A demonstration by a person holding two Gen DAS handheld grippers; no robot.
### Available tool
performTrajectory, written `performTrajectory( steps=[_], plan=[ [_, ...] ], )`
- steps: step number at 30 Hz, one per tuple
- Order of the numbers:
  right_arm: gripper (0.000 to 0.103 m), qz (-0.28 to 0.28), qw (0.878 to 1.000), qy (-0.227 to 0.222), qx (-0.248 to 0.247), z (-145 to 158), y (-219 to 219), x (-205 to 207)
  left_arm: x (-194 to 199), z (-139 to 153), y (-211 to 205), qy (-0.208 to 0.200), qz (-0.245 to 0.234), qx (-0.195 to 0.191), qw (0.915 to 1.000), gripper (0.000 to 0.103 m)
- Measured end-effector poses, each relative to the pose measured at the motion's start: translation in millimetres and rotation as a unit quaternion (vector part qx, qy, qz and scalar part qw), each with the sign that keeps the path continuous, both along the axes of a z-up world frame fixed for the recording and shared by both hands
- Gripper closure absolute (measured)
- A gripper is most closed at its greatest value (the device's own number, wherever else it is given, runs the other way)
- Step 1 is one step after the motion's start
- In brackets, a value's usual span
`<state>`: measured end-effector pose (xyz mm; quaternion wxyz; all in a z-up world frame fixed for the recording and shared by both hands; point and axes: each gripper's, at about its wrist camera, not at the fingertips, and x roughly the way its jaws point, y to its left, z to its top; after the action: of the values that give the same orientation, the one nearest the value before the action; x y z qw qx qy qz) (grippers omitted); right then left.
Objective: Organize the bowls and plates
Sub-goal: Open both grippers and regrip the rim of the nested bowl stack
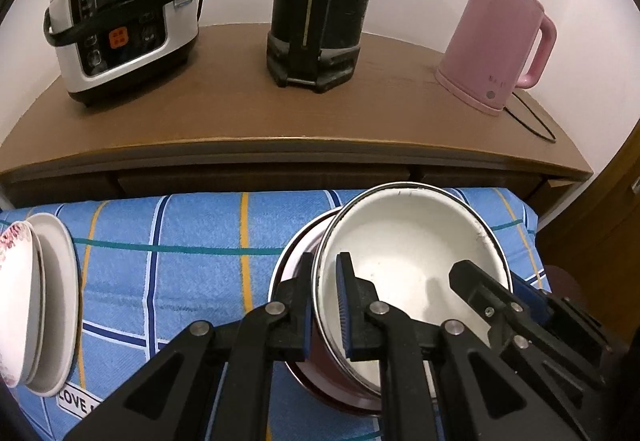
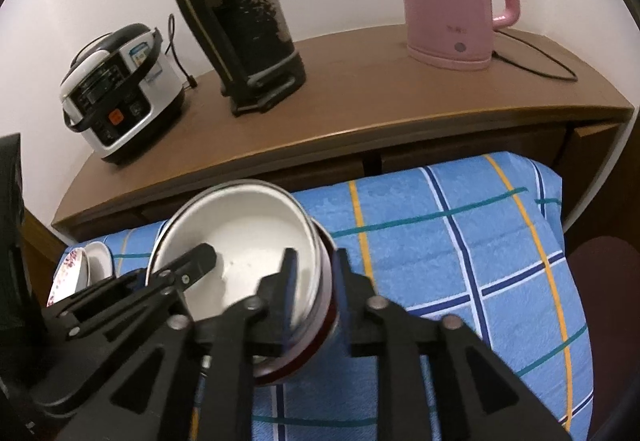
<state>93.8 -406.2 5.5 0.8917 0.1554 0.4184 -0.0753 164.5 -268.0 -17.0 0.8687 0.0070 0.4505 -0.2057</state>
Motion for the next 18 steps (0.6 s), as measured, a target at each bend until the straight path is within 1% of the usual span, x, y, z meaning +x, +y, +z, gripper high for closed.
performTrajectory(
  steps=[3, 4, 6, 8, 11, 13, 14, 16, 18],
  plan=[
    [0.069, -0.007, 1.0, -0.001, 0.001, -2, -2, -1, -1, 0, 0, 0.0, -0.003, 0.004, 1.0, 0.091],
    [0.068, -0.01, 1.0, -0.003, 0.001, -3, -2, -2, -2, 0, 0, -0.001, -0.005, 0.007, 1.0, 0.091],
    [0.063, -0.014, 1.0, -0.006, 0.0, -3, -2, -4, -4, 0, 1, -0.002, -0.009, 0.011, 0.9999, 0.089],
    [0.06, -0.019, 1.0, -0.008, -0.003, -3, -3, -6, -6, 0, 0, -0.004, -0.015, 0.015, 0.9998, 0.085],
    [0.059, -0.023, 1.0, -0.011, -0.006, -3, -3, -8, -8, 2, 0, -0.004, -0.023, 0.019, 0.9995, 0.079],
    [0.059, -0.026, 0.999, -0.014, -0.013, -2, -3, -9, -8, 4, 4, -0.002, -0.021, 0.016, 0.9997, 0.079],
    [0.057, -0.025, 0.999, -0.014, -0.019, -2, -3, -8, -8, 5, 6, -0.001, -0.019, 0.013, 0.9997, 0.079],
    [0.056, -0.027, 0.999, -0.009, -0.037, -4, -1, -7, -8, 6, 10, 0.001, -0.02, 0.009, 0.9998, 0.077],
    [0.052, -0.03, 0.999, -0.008, -0.043, -7, -2, -8, -9, 8, 11, 0.001, -0.028, 0.001, 0.9996, 0.072]
  ],
)
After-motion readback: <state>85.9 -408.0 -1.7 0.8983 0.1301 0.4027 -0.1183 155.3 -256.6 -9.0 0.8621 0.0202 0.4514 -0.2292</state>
